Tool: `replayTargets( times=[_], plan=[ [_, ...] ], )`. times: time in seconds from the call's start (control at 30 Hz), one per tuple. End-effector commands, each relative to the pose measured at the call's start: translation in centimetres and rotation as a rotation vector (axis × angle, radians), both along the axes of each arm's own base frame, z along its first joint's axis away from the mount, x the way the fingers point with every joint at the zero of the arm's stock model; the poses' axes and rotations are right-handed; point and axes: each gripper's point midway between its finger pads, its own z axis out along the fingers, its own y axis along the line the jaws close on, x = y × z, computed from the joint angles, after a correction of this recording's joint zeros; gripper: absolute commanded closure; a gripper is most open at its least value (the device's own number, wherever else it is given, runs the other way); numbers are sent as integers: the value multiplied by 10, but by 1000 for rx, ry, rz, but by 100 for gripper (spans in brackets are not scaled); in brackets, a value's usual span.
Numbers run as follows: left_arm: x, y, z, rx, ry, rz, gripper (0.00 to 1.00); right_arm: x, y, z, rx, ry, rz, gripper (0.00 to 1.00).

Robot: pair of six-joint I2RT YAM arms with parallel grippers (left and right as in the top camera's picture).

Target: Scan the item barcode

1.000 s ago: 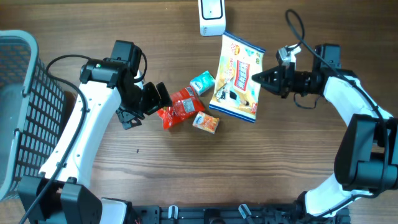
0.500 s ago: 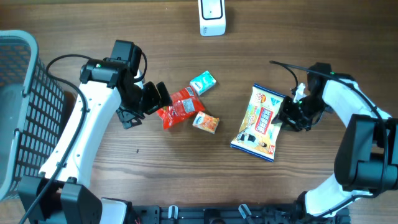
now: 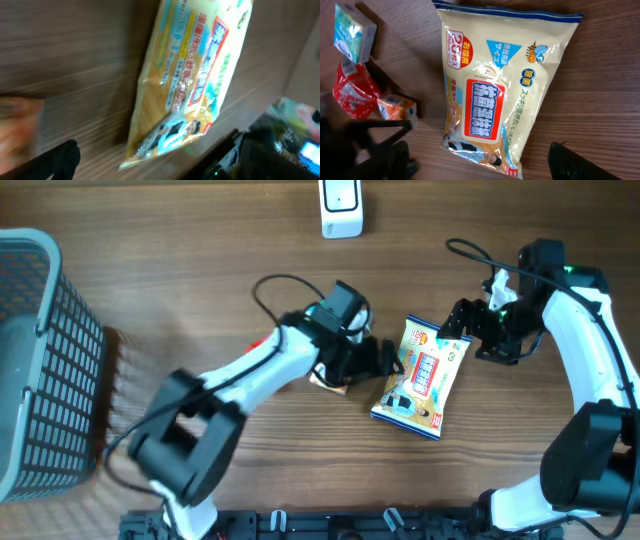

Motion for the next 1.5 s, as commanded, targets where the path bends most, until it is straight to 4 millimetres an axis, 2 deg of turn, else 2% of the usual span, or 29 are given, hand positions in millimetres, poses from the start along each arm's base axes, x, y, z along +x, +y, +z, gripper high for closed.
replayTargets(
  times=[0.0,0.07,0.13,0.23,0.27,0.33,0.37,0.4,0.5,0.57,0.63,0.67,0.77,0.83,0.9,0.93,0.97,1.0,1.03,1.07,1.13,1.23,1.3,1.4,1.47],
  plan=[
    [-17,-21,-23,-92,104,-78,0,0,-3,11,17,-35,35,10],
    [-20,-25,-32,-118,128,-102,0,0,-14,11,18,-33,-2,10],
    [-32,-40,-36,-191,163,-158,4,-2,-22,11,19,-21,-29,10],
    [-43,-46,-56,-161,217,-155,37,-2,-25,11,17,-26,-31,9],
    [-44,-46,-58,-155,228,-148,45,0,-25,11,16,-33,-32,10],
    [-42,-47,-58,-156,217,-147,78,1,-26,11,16,-36,-33,9],
    [-41,-46,-60,-145,212,-138,90,0,-26,11,16,-35,-33,9],
    [-39,-45,-62,-130,204,-128,95,0,-26,11,15,-36,-32,9],
    [-38,-44,-63,-122,214,-111,96,0,-26,11,16,-35,-32,9],
    [-34,-36,-61,-83,217,-86,96,0,-26,11,15,-36,-32,9],
    [-19,-8,-54,90,158,-4,96,1,-26,11,15,-40,-33,8],
    [-9,7,-39,175,81,16,96,3,-26,11,15,-42,-42,8],
    [17,40,17,331,-124,81,96,5,-26,11,13,-49,-41,8],
    [32,68,65,429,-272,157,96,5,-26,11,13,-49,-41,8],
    [35,81,94,446,-345,195,96,5,-26,11,13,-50,-41,7],
    [34,83,107,428,-368,206,96,5,-26,11,13,-50,-41,4],
    [31,79,108,406,-357,198,96,5,-26,11,13,-50,-41,3],
    [27,73,103,381,-322,179,76,5,-26,11,13,-49,-41,2],
    [18,59,87,334,-246,136,35,4,-27,10,12,-49,-41,1],
    [12,49,68,306,-182,103,0,4,-27,9,6,-46,-41,0],
    [-7,30,20,245,-33,-7,0,-2,-35,3,-42,-10,-51,0],
    [-32,2,-12,64,100,-189,0,-4,-34,1,-39,6,-63,0],
    [-37,-3,-38,42,150,-228,0,-5,-34,1,-38,12,-63,0],
    [-38,-9,-53,9,172,-245,0,-14,-34,-4,-45,46,-62,0],
    [-40,-19,-57,-31,175,-262,3,-27,-34,-25,-52,110,-115,1]
  ],
)
